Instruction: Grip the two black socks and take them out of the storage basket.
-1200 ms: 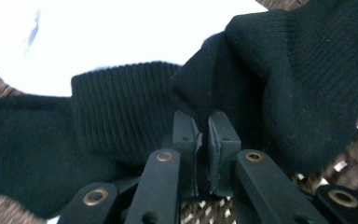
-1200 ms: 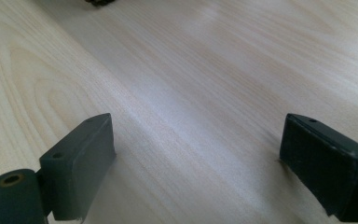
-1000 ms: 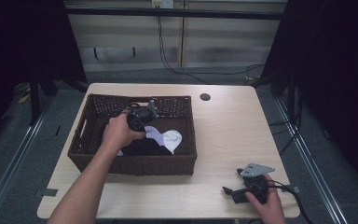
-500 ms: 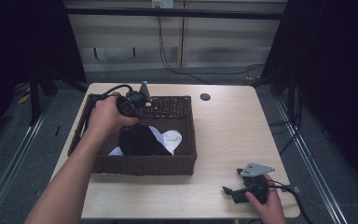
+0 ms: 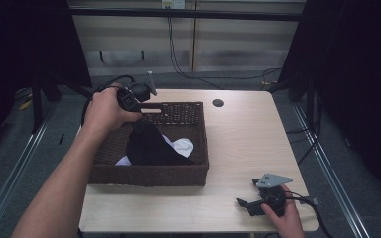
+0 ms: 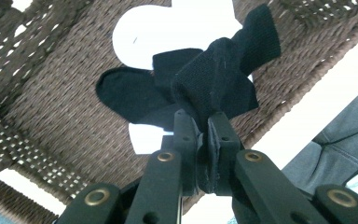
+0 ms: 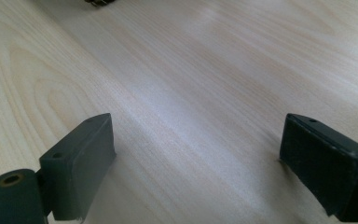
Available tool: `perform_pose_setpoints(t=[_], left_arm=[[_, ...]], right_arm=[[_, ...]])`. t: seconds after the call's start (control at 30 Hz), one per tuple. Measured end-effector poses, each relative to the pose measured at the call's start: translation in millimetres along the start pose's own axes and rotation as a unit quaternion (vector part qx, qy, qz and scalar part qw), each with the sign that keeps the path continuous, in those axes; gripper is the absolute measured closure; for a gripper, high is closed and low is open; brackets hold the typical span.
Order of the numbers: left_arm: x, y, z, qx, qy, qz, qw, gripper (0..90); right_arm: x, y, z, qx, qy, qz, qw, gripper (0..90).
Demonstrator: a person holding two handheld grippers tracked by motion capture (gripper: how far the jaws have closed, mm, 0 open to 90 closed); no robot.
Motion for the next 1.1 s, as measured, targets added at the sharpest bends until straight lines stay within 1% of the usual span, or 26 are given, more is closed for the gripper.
perform_pose_setpoints(t=[0.03,0.1,0.17,0.23,0.3,0.43,0.5,0.53,0.57,0.63,0.8,0.87,0.93,0.97,1.03,1.1], left_arm=[[-0.8,1.1,-1.7,0.001,0.005,0.003,1.0,84.1],[-2.2,5.0,-6.4,0.003,0.006,0.006,1.0,84.1],[-3.9,9.9,-9.3,0.005,0.012,0.008,0.9999,84.1],[-5.0,16.3,-10.7,0.009,0.012,0.006,0.9999,84.1],[-5.1,24.4,-11.2,0.012,0.009,0.01,0.9998,84.1],[-5.1,41.6,-8.9,0.017,0.012,0.015,0.9997,84.1],[-4.6,49.3,-7.5,0.02,0.006,0.014,0.9997,84.1],[-4.6,53.2,-6.1,0.022,0.007,0.014,0.9996,84.1],[-4.4,56.9,-5.3,0.024,0.003,0.013,0.9996,84.1],[-3.9,64.8,-3.1,0.024,0.003,0.013,0.9996,84.1],[-1.8,85.7,1.0,0.033,-0.003,0.009,0.9994,84.1],[-0.8,95.5,2.0,0.035,-0.01,0.009,0.9993,84.1],[-0.4,105.4,4.2,0.04,-0.008,0.01,0.9991,84.1],[-0.1,111.0,4.5,0.044,-0.012,0.011,0.9989,84.1],[-0.5,121.7,6.6,0.046,-0.009,0.012,0.9988,84.1],[-1.1,132.4,8.3,0.05,-0.013,0.015,0.9986,84.1]], right_arm=[[0.0,0.0,0.0,0.0,0.0,0.0,1.0,9.5],[0.0,0.0,0.0,0.0,0.0,0.0,1.0,9.5],[0.0,0.0,0.0,0.0,0.0,0.0,1.0,9.5],[0.0,0.0,0.0,0.0,0.0,0.0,1.0,9.5],[0.0,0.0,0.0,0.0,0.0,0.0,1.0,9.5],[0.1,-0.1,0.1,0.0,0.0,0.0,1.0,9.5],[0.1,-0.1,0.2,0.0,0.0,0.0,1.0,9.5],[0.0,-0.1,0.1,0.0,0.0,0.0,1.0,9.5],[0.1,-0.1,0.1,0.0,0.0,0.0,1.0,9.5],[0.0,0.0,0.2,0.0,0.001,0.0,1.0,9.5],[-0.1,0.1,-0.1,0.0,0.0,-0.001,1.0,9.5],[-0.1,0.1,0.0,0.0,0.0,-0.001,1.0,9.5],[-0.1,0.1,-0.1,0.0,-0.001,-0.001,1.0,9.5],[-0.1,0.0,0.0,0.0,0.0,-0.001,1.0,9.5],[-0.1,0.1,-0.1,0.0,-0.001,-0.001,1.0,9.5],[-0.1,0.1,-0.1,0.0,-0.001,-0.001,1.0,9.5]])
Point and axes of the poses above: each handheld gripper's, and its own axes: y roughly backward along the jaws, x roughly out of its top, z roughly to its right, the point moved 4 cm from there along -y, roughly forward along the jaws, and after that the axes turned 14 degrees about y, right-handed, at the moved point
